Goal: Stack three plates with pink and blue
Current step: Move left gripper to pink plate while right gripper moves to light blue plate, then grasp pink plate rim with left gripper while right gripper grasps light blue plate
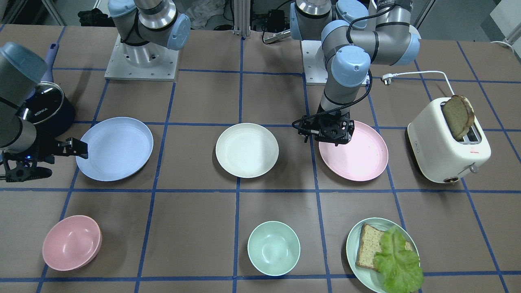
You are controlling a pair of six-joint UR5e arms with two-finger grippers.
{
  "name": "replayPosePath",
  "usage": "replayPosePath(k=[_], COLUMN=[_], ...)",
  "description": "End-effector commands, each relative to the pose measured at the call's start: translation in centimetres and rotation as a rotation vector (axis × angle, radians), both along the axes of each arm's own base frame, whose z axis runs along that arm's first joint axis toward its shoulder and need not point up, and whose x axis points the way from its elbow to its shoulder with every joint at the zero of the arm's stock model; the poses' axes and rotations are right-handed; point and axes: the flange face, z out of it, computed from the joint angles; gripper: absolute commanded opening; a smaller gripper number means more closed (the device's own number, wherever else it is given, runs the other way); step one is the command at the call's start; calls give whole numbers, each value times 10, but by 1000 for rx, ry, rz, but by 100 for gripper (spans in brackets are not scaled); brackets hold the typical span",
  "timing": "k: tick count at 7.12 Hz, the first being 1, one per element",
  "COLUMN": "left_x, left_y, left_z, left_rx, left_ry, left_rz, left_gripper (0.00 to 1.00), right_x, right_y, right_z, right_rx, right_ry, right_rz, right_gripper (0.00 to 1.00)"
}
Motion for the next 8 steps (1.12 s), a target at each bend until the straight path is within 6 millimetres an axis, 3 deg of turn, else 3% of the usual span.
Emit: replayPosePath(k=[1, 2, 4, 5, 7, 8], left_x=[1, 2, 21, 21, 17, 17], left_y=[7, 11, 21, 23, 24, 24], left_z=[-26, -31, -48, -50, -52, -52], left_rx=[45, 58, 103, 107, 110, 110], left_ry=[-5, -3, 8, 8, 7, 7], left_rz=[15, 39, 99, 110, 107, 102], left_gripper=[100, 94, 70, 63, 59, 56], right_x=[-22, -33, -29, -27, -26, -26], right_y=[12, 16, 23, 27, 27, 27], right_z=[-40, -53, -63, -67, -67, -68], right_rx=[11, 46, 71, 77, 79, 80], right_ry=[-22, -41, -59, -67, -70, -71], right_rz=[9, -7, -13, -19, -21, -21], right_gripper=[100, 96, 83, 82, 75, 50])
